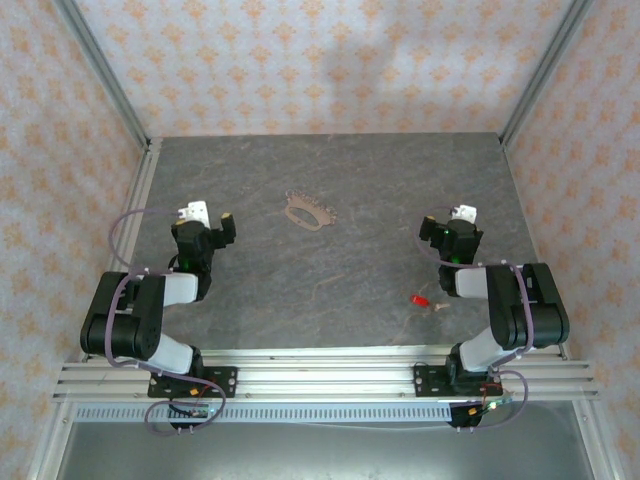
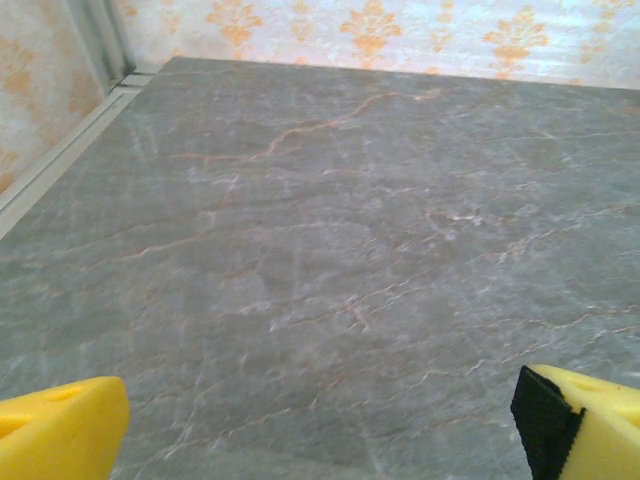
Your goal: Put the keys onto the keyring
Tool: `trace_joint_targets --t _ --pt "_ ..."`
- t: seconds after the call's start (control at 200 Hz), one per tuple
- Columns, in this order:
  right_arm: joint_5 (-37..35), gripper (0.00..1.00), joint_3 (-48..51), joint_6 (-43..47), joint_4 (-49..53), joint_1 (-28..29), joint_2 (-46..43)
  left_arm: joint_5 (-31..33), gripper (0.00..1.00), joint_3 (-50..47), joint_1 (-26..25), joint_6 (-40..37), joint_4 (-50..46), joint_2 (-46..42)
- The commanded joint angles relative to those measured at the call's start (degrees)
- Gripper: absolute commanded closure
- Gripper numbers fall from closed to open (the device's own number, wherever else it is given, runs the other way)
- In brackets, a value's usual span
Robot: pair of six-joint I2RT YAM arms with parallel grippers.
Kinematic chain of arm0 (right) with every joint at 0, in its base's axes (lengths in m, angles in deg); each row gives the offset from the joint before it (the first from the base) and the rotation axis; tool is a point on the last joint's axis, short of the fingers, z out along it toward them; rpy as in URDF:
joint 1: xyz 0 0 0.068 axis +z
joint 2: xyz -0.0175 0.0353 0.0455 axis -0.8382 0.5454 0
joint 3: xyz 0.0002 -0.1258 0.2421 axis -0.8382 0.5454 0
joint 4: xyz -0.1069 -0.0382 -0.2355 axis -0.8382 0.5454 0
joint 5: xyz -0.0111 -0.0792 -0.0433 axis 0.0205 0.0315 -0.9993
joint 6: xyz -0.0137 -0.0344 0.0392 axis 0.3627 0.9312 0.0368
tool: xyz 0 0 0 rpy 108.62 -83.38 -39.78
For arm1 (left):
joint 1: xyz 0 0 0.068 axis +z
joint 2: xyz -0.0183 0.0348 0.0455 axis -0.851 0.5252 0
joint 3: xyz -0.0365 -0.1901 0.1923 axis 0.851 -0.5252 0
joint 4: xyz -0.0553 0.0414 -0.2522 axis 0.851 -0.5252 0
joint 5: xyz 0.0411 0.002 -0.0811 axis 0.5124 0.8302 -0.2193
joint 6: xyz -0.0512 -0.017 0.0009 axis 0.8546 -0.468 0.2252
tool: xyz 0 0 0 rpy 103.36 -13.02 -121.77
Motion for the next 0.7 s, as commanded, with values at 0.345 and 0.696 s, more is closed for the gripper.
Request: trace_joint_targets --t 0.345,0.696 --pt "0.54 0.01 -1.29 0.55 2.81 0.00 -3.95 -2.88 0.01 4.33 -0.43 -2.32 -10.06 -1.52" --pt "12.10 0.00 -16.01 -17.55 38.54 0.27 -19.55 -7.91 0.02 27.20 -0.76 12.69 -54.17 -9.22"
